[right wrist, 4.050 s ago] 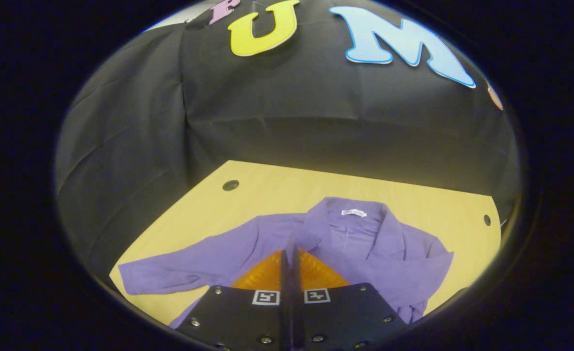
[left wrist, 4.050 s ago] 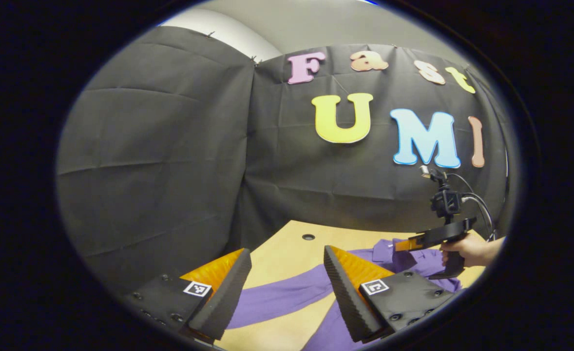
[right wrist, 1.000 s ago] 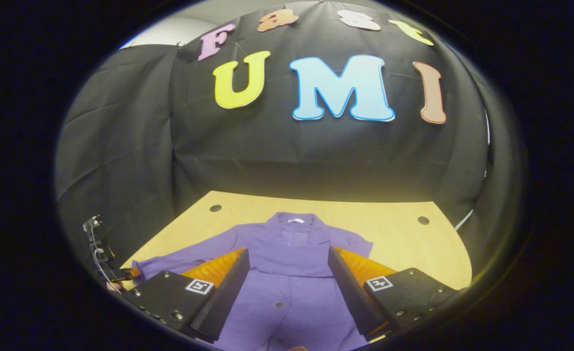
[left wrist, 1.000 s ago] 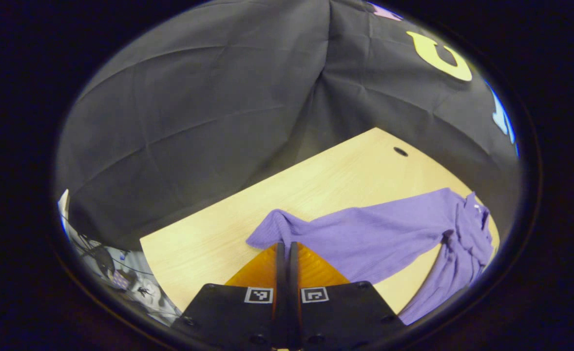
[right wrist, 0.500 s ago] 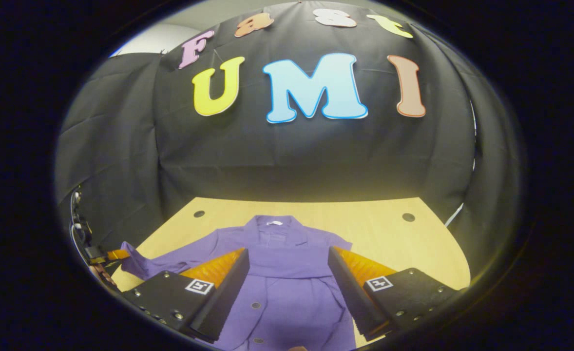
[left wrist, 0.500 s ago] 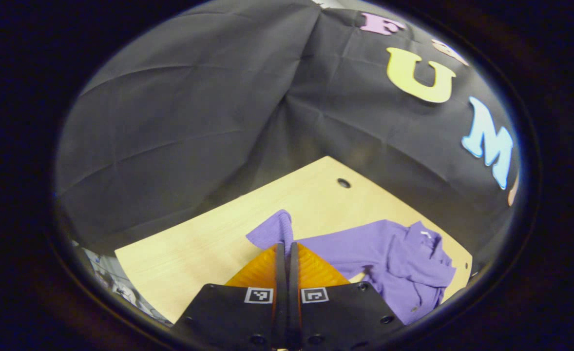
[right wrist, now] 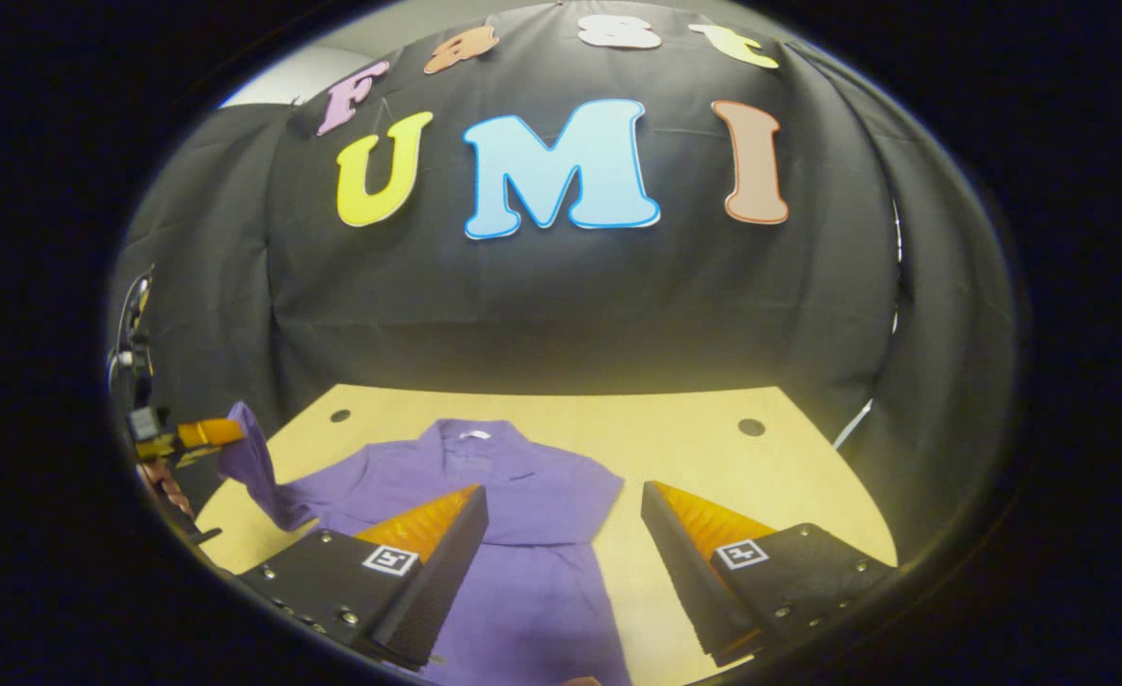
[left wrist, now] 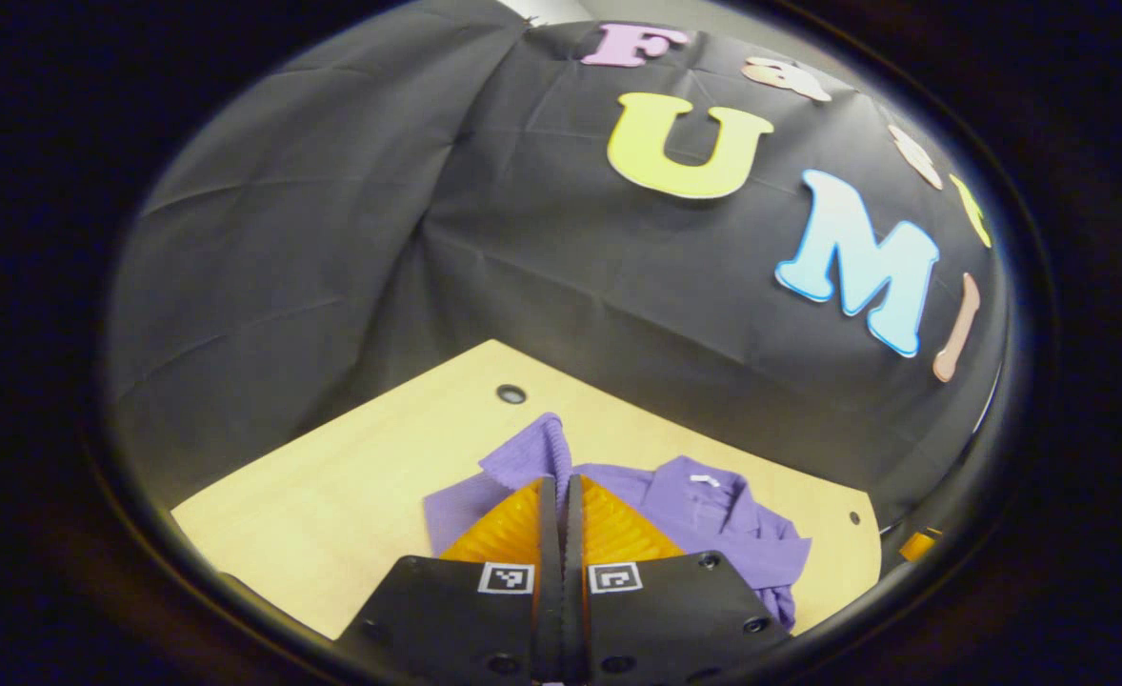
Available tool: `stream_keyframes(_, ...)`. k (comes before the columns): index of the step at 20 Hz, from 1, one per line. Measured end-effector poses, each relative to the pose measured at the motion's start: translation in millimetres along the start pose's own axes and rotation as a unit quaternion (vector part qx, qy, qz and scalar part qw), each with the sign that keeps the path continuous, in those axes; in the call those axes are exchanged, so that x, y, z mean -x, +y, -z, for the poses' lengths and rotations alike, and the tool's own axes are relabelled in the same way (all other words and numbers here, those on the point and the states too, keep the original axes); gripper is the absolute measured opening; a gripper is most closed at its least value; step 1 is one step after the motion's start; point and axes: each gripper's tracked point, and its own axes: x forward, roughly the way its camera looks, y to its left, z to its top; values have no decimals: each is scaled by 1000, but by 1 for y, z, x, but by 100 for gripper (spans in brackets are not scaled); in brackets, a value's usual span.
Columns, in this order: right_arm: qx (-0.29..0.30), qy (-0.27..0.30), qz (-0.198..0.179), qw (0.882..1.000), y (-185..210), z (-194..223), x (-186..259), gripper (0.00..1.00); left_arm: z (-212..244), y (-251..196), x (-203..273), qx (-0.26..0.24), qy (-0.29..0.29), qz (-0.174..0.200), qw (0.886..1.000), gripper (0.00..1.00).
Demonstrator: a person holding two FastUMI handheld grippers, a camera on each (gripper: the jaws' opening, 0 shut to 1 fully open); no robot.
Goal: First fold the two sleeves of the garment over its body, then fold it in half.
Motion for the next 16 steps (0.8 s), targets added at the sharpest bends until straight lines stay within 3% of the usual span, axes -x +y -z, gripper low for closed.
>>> stream_keyframes(6,23,-5,12,1000,-28,3,8,97,30,-98,-25,-38,17,54,998,7)
stream_keyframes(8,18,-7,15,1000,-34,4,12,94,40,-132,-30,-29,21,84,996,6)
stream_keyframes(10,15,-4,19,1000,-43,7,15,97,51,-159,-37,-42,28,99,994,6)
stream_keyframes(16,9,5,36,999,-73,22,33,100,116,-243,-43,-101,72,151,981,6)
